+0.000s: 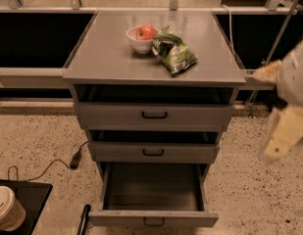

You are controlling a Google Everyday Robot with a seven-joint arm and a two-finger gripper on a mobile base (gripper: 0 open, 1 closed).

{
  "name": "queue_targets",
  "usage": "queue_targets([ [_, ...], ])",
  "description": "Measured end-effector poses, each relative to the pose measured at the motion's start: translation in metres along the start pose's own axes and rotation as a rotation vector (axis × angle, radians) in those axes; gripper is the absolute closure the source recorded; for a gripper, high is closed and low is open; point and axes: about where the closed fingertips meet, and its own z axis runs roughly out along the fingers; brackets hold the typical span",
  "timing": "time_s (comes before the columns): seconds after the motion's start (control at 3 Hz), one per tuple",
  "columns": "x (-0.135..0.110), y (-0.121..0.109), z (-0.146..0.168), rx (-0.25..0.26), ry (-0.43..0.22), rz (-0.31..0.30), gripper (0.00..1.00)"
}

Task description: Close bottom drawer

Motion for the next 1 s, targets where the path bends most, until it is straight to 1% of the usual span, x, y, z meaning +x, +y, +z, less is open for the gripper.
queue_targets([
  [0.33,0.046,0.037,0.074,-0.065,-0.156,0.060,0.00],
  [0.67,0.097,0.087,0.163,-0.132,-0.320,0.170,0.00],
  [1.0,0.125,0.120,0.242,-0.175,-0.430,0.180,0.00],
])
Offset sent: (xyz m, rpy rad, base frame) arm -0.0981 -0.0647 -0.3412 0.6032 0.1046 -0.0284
